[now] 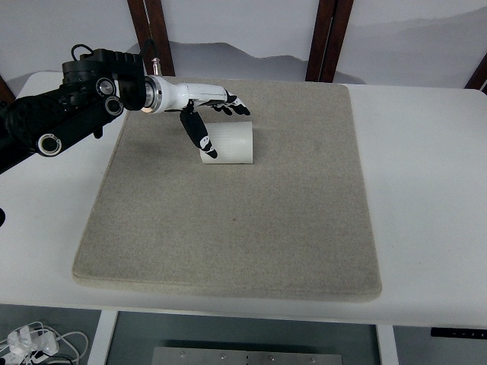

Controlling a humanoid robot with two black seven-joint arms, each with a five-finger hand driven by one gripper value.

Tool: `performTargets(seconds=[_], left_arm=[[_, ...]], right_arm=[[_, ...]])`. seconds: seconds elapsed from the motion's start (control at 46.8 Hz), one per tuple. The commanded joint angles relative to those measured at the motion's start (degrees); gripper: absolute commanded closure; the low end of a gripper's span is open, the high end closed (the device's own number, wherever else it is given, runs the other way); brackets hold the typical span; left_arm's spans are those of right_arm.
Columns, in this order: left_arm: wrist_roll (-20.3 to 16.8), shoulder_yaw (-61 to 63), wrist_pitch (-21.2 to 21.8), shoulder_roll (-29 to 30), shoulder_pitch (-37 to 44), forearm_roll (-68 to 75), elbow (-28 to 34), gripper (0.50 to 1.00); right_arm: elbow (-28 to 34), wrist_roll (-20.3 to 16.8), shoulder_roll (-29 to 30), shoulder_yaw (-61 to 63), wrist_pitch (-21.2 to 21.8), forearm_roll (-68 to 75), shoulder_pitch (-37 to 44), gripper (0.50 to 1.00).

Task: Flip white cup upright
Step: 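Close the left hand fingers around the white cup's body, then lift the cup with the left hand and rotate it opening-up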

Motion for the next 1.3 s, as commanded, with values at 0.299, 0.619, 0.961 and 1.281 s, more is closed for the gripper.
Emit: performTargets(seconds=[0.299,0.619,0.961,1.281], left_arm=[[-0.1,1.6,2.3,-3.9,0.1,0.1,4.4,0.519],[-0.1,2.5,3.0,-5.8,0.1,0.1,6.5,0.521],[-0.2,2.5,3.0,-6.7,0.8,1.3,7.2,0.553],[-0.2,2.4,3.0,-6.8,0.7,2.1,7.3,0.739]], right_arm=[[0.0,0.0,0.0,0.0,0.0,0.0,0.0,0.548],[0.0,0.0,0.0,0.0,0.0,0.0,0.0,0.548],[0.0,0.0,0.0,0.0,0.0,0.0,0.0,0.548],[0.0,0.0,0.0,0.0,0.0,0.0,0.0,0.548]])
